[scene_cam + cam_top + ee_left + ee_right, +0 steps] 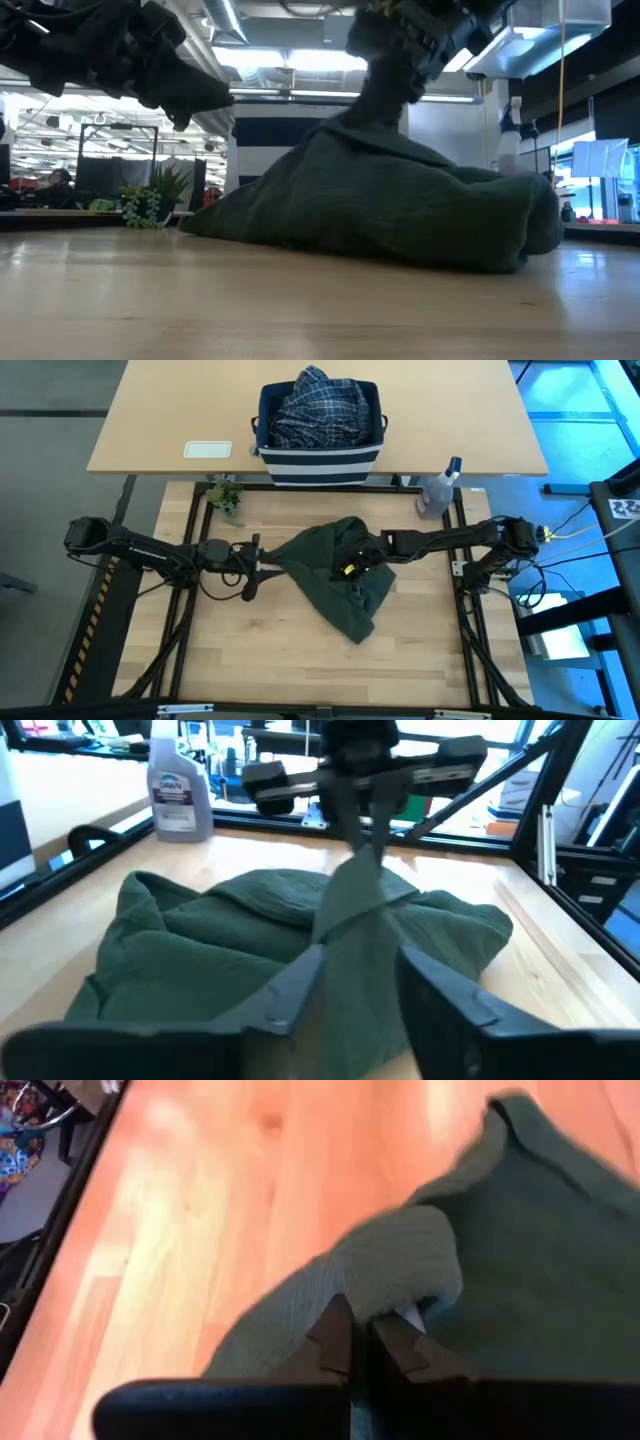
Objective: Fold Laundry from Bin
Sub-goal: Fold the green polo shirt
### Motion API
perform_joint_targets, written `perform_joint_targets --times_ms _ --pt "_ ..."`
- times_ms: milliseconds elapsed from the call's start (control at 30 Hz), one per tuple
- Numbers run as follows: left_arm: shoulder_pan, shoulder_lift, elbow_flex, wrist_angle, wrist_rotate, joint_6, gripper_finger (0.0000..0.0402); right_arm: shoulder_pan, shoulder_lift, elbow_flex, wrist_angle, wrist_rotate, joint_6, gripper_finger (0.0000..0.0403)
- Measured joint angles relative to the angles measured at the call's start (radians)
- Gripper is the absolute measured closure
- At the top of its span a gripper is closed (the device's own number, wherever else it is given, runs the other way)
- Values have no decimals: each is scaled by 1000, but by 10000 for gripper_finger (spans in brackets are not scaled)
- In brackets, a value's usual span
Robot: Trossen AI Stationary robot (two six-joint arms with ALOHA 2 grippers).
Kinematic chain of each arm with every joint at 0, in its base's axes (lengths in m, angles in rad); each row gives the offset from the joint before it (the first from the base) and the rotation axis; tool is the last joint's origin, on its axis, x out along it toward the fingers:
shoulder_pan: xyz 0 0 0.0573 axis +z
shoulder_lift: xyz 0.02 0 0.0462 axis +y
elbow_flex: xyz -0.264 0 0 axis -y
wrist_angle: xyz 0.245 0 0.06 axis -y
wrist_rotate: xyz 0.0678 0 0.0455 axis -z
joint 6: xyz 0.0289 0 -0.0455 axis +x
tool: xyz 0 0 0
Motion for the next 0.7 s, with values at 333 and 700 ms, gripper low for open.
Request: perform_joint_targets --times_ms 333,700 --pt "33 67 89 -22 39 26 192 71 0 111 -46 91 -73 397" --pt "110 304 335 -238 302 97 187 77 0 117 -92 117 -69 400"
